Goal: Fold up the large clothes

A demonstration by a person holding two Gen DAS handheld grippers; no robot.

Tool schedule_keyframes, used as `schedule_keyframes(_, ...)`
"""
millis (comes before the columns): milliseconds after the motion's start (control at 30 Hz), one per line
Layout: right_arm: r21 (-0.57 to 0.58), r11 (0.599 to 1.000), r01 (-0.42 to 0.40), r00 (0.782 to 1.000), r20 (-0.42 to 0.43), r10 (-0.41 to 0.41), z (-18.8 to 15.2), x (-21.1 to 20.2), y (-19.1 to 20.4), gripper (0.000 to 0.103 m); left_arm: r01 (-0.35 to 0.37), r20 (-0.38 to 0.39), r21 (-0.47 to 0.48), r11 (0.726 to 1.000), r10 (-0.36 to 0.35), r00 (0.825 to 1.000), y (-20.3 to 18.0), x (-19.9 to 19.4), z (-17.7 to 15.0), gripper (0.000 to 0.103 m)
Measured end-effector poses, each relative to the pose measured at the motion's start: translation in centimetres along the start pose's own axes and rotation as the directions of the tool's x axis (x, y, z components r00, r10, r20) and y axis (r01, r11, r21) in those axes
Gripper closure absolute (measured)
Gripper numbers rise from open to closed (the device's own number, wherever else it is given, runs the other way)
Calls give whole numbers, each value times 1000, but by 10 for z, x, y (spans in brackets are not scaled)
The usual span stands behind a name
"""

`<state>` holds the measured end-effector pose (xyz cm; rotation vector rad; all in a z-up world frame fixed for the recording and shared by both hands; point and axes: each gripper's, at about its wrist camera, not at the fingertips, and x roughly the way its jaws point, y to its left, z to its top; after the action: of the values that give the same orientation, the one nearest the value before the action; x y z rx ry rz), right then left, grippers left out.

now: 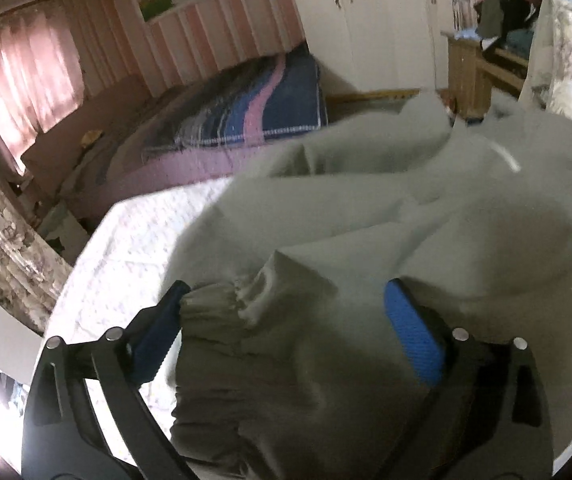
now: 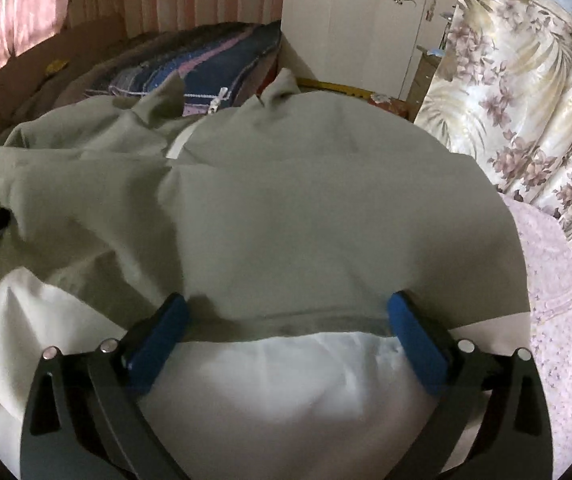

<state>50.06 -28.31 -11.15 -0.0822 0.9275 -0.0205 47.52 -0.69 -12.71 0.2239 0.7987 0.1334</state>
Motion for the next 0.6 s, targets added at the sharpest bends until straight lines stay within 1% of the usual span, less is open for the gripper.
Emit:
schedule_keyframes(133,-9,1000,-6,1000,16,6,-1,-5,0,1,-14,3,15,1000,14,1000,-1,-1,3,7)
schedule_keyframes(167,-12,1000,-11,1000,21,11,-1,-9,-1,2,-19,12,21,1000,19,1000,1,-4,3,10)
schedule_keyframes(200,-14,1000,-16,999,36,16,-2,-19,-3,2,-20,16,19,1000,20,1000,5,-9,3,12)
schedule_keyframes(267,5,1000,-26,996,86,26,-6,-47,-13,2,18,26,-25,1000,-17,1000,19,-24,4,13)
schedule_keyframes(300,16,999,-40,994,103,38,-10,-62,-17,2,38,38,-44,998,-37,999,26,-35,4,13)
schedule_keyframes(367,36,997,-69,990,127,64,-17,-87,-27,2,63,77,-46,997,-59,995,37,-61,2,12)
schedule_keyframes(467,50,992,-116,979,172,106,-41,-135,-43,2,95,132,-43,995,-89,987,53,-106,-12,11)
schedule_keyframes(500,44,991,-126,975,188,116,-57,-156,-49,2,104,145,-41,994,-97,985,58,-120,-19,10)
schedule_keyframes(533,37,991,-126,974,194,117,-66,-167,-52,2,114,166,-34,993,-107,980,66,-141,-33,10)
schedule_keyframes(600,24,991,-130,969,213,122,-97,-194,-64,2,114,182,-34,993,-107,978,77,-168,-58,7)
